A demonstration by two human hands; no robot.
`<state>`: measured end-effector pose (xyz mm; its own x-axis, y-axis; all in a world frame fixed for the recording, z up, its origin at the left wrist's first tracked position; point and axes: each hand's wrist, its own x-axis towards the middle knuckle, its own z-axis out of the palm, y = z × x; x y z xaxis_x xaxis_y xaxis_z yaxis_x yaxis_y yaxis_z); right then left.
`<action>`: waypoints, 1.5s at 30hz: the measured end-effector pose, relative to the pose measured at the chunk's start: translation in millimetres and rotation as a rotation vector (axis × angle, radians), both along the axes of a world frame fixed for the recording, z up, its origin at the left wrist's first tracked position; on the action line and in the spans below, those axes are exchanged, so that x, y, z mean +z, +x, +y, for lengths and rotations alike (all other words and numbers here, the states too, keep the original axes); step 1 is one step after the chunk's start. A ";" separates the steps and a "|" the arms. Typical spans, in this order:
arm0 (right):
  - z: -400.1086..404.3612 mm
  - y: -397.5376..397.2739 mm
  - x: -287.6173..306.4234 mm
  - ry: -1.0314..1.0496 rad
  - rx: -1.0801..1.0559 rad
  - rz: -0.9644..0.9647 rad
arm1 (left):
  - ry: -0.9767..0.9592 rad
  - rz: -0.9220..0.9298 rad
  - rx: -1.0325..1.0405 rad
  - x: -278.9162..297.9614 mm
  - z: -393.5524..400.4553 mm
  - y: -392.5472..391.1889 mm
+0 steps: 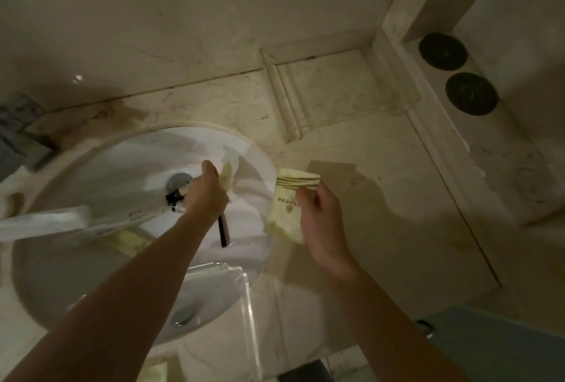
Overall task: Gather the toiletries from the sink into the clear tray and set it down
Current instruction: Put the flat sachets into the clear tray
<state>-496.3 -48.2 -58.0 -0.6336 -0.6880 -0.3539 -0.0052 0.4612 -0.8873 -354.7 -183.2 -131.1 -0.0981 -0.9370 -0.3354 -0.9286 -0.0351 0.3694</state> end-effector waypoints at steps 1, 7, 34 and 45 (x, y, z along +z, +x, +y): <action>-2.1 2.2 2.9 -0.012 -0.024 -0.044 | 0.016 0.065 0.045 7.6 1.1 1.8; -5.5 21.9 25.5 -0.030 0.002 -0.089 | 0.158 0.401 0.138 68.1 5.4 26.0; 22.2 142.8 105.2 -0.089 0.277 -0.510 | 0.375 1.242 0.095 187.8 109.2 182.3; 42.0 133.3 97.6 -0.092 0.588 -0.039 | 0.309 1.011 -0.053 174.2 126.7 194.6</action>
<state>-363.0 -6.2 39.6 -0.1243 -0.9485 -0.2915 -0.2028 0.3119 -0.9282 -160.1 -56.5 43.1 -0.5030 -0.8111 -0.2984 -0.1976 -0.2282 0.9533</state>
